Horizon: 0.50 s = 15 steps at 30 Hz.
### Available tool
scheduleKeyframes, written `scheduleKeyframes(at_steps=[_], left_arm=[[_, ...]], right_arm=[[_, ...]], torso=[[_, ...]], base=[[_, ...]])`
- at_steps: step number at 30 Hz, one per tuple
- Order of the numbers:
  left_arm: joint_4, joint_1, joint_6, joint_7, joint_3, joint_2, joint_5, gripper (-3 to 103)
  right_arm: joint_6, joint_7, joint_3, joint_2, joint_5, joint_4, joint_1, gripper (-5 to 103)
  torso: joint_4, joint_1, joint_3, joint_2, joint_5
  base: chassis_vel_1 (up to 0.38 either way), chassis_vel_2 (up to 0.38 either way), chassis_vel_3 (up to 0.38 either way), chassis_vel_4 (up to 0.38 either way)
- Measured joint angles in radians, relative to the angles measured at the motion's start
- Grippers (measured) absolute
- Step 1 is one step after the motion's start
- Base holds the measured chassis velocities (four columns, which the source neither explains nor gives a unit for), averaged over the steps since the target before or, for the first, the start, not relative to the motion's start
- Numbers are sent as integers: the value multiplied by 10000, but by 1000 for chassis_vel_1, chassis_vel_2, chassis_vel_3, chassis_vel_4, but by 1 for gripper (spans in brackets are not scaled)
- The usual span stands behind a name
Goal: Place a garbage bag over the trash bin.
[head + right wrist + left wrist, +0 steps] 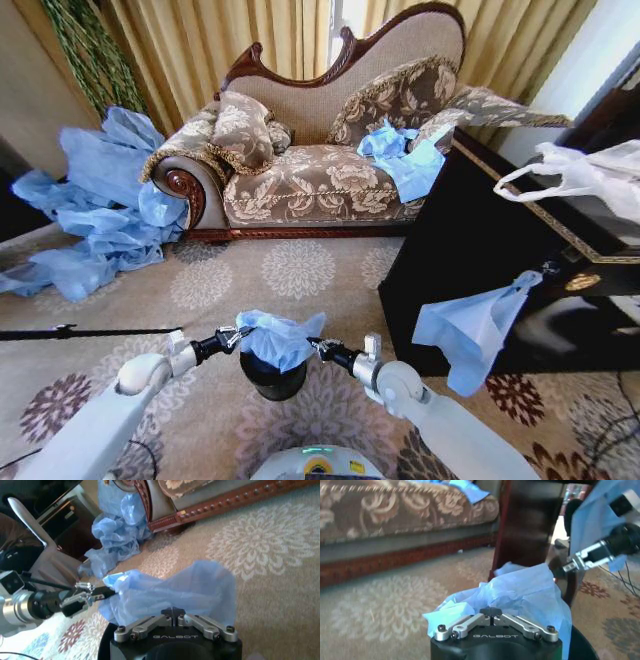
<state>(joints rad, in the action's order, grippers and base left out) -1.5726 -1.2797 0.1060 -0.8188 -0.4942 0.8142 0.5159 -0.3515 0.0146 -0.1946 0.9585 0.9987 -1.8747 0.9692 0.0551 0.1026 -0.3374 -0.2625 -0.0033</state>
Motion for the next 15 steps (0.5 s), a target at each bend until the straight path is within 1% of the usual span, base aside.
scheduleKeyframes(at_steps=[1,2,3,4,5,6,8,10,11,13,14,15], left_arm=[[122,46,519,-77,20,69,-214,0],[122,46,519,-77,20,69,-214,0],[195,76,946,-130,22,119,-408,0],[232,76,1612,-168,8,184,-733,0],[206,23,2026,-171,-29,210,-942,0],[206,23,2026,-171,-29,210,-942,0],[-58,-254,2701,-14,-173,247,-1281,0],[-406,-623,3142,268,-414,331,-1552,0],[-406,-623,3142,268,-414,331,-1552,0],[-813,-1146,3485,462,-820,511,-1996,0],[-813,-1146,3485,462,-820,511,-1996,0],[-918,-1420,3639,475,-1037,628,-2240,0]], right_arm=[[20,33,36,-23,-44,-64,18,0],[20,33,36,-23,-44,-64,18,0],[36,53,65,-45,-58,-108,39,0],[43,85,123,-95,-69,-189,85,0],[46,90,160,-134,-81,-226,118,0],[46,90,160,-134,-81,-226,118,0],[56,85,198,-202,-124,-257,173,0],[73,76,201,-199,-190,-256,189,0],[73,76,201,-199,-190,-256,189,0],[79,74,157,-121,-228,-253,182,0],[79,74,157,-121,-228,-253,182,0],[81,81,135,-69,-241,-254,171,0]], torso=[[1,0,0,0,-3],[1,0,0,0,-3],[1,0,0,0,-3],[2,0,0,0,-3],[3,0,0,0,-3],[3,0,0,0,-3],[4,1,0,0,-2],[0,0,0,0,0],[0,0,0,0,0],[3,0,0,-1,1],[3,0,0,-1,1],[1,0,1,-1,2]], base=[[0,0,0,0],[0,0,0,0],[0,0,0,0],[0,0,0,0],[0,0,0,0],[0,0,0,0],[0,0,0,0],[0,0,0,0],[0,0,0,0],[0,0,0,0],[0,0,0,0],[0,0,0,0]])
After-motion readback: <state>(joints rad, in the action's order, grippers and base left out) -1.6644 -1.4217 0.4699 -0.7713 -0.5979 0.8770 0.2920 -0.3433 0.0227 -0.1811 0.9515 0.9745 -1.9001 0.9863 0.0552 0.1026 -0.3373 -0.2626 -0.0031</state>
